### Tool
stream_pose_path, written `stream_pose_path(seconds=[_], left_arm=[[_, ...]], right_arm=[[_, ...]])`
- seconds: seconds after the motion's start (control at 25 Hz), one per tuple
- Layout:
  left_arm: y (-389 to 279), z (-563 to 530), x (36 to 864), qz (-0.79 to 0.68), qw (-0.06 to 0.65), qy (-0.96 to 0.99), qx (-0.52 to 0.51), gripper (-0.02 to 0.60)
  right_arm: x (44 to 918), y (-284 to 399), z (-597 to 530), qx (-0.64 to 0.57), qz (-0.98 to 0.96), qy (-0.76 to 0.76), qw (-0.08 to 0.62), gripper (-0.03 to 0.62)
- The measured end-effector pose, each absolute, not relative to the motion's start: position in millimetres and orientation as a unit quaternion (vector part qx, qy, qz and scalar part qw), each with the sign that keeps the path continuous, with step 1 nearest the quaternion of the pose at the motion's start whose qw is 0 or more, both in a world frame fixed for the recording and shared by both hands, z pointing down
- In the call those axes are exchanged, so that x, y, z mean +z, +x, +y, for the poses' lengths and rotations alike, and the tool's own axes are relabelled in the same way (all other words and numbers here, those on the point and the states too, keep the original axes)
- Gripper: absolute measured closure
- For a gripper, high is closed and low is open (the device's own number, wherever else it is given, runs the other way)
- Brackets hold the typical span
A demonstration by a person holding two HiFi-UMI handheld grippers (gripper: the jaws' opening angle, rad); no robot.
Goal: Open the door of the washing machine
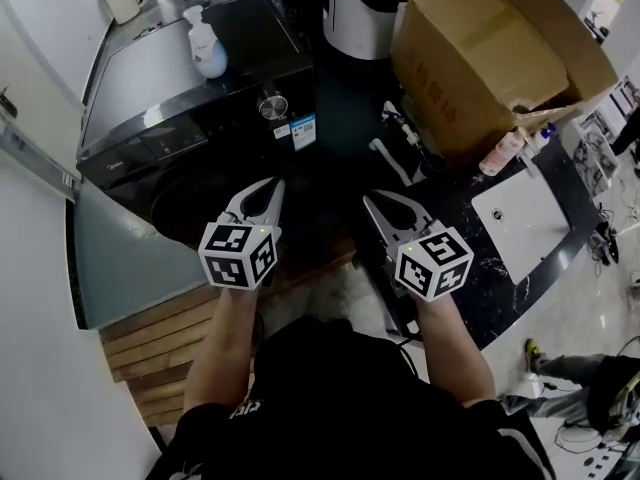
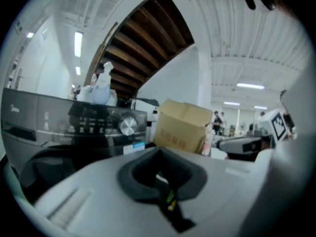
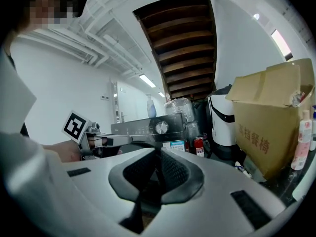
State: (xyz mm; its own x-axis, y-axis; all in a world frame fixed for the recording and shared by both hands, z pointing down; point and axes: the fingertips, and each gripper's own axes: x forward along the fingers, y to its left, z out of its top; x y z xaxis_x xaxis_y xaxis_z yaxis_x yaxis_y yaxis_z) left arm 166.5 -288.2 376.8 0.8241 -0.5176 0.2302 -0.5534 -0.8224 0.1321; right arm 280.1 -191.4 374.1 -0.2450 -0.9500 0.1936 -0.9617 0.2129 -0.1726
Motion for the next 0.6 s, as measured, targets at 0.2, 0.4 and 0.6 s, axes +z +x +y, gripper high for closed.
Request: stream_pose_path(seconds=[0.2,0.4,0.6], left_arm=[[142.1,-308.5,370.2,-0.281,0.094,0.951,0.083,0.572],[108.6,-333.2,367.7,-0.29,0.091,0.949,0.08,0.572],[92.4,-348.9,370.1,-0.298,0.095,0.947,0.078,0.572]], right_arm=[[367.4,257.7,-214.4,0.122,-0.784,0.608,0.033,0.541],[362.0,229.1,-237.9,0.109,-0.795,0.594,0.052,0.503],[372.0,201.0,-261.9,0.113,-0.817,0.56,0.085,0.427]])
